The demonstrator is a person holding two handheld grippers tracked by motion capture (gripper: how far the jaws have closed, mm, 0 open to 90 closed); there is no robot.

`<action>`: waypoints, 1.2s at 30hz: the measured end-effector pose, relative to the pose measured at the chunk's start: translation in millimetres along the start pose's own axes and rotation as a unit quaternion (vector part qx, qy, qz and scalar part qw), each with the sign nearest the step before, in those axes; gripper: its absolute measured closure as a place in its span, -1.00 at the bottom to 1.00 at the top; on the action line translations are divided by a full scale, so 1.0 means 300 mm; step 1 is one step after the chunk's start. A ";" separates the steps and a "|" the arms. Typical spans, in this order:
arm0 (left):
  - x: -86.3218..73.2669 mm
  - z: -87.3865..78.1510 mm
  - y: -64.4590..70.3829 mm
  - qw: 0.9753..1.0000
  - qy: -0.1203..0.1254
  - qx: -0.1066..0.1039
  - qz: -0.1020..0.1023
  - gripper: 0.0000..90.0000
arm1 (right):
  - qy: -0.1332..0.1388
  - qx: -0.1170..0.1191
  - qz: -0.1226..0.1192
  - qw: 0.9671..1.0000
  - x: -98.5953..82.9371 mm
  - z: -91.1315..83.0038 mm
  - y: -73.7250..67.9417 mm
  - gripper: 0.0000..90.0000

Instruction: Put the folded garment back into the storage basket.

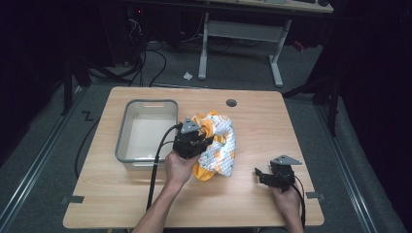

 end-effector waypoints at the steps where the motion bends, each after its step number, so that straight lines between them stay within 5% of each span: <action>1: 0.000 0.000 0.000 1.000 0.000 0.000 0.000 0.67 | 0.000 0.000 0.000 1.000 0.000 0.000 0.000 -0.40; 36: 0.051 -0.151 -0.100 0.999 0.030 0.010 -0.028 0.68 | 0.000 0.000 -0.001 1.000 0.000 0.000 0.000 -0.40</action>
Point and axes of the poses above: each handheld gripper's, and its own axes: z roughly forward along the jaws, x roughly out of its top, y roughly to its right, the point moved 1 cm from there along z, roughly forward along the jaws, and after that the axes turned 10 degrees about y, right-handed, at the moved point
